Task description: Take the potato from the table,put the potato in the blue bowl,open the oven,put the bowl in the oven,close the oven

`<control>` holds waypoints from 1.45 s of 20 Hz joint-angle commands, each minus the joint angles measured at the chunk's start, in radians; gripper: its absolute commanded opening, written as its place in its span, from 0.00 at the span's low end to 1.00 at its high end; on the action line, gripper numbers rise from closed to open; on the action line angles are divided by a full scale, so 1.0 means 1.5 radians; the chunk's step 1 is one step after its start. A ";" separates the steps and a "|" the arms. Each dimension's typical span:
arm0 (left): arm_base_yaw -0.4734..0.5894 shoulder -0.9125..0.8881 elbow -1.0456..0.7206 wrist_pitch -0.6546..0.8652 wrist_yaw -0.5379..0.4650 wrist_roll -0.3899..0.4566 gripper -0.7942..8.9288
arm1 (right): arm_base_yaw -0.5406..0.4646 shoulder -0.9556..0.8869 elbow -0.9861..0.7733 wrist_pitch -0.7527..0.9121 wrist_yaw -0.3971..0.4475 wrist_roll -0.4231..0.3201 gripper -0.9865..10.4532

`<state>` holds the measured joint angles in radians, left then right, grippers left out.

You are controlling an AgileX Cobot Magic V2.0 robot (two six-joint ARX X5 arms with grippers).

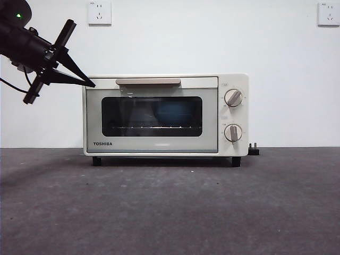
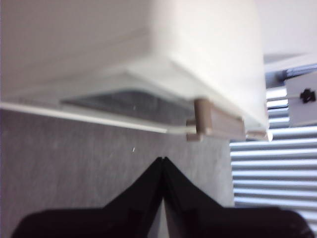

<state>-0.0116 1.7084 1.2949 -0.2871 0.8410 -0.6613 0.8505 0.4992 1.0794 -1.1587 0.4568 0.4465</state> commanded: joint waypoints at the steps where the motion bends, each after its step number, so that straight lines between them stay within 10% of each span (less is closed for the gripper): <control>1: -0.007 -0.059 0.001 -0.073 -0.008 0.120 0.07 | 0.000 0.001 -0.004 0.003 0.005 0.004 0.09; 6: -0.037 -0.235 0.001 -0.287 -0.252 0.360 0.08 | 0.000 0.001 -0.004 0.002 0.005 0.004 0.09; 9: -0.078 -0.352 0.001 -0.349 -0.407 0.403 0.08 | 0.000 0.001 -0.004 0.001 0.005 0.004 0.09; 20: -0.106 -0.546 0.001 -0.362 -0.394 0.383 0.08 | 0.000 0.001 -0.004 0.000 0.005 0.004 0.09; 24: -0.090 -0.583 -0.031 -0.350 -0.438 0.552 0.08 | 0.000 0.001 -0.004 -0.001 0.005 0.004 0.09; 29: -0.050 -0.802 -0.326 -0.110 -0.439 0.573 0.08 | 0.000 0.001 -0.004 -0.001 0.005 0.004 0.09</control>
<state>-0.0898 0.5308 0.8619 -0.4820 0.1848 0.1764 0.8505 0.5003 1.0794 -1.1622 0.4629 0.4465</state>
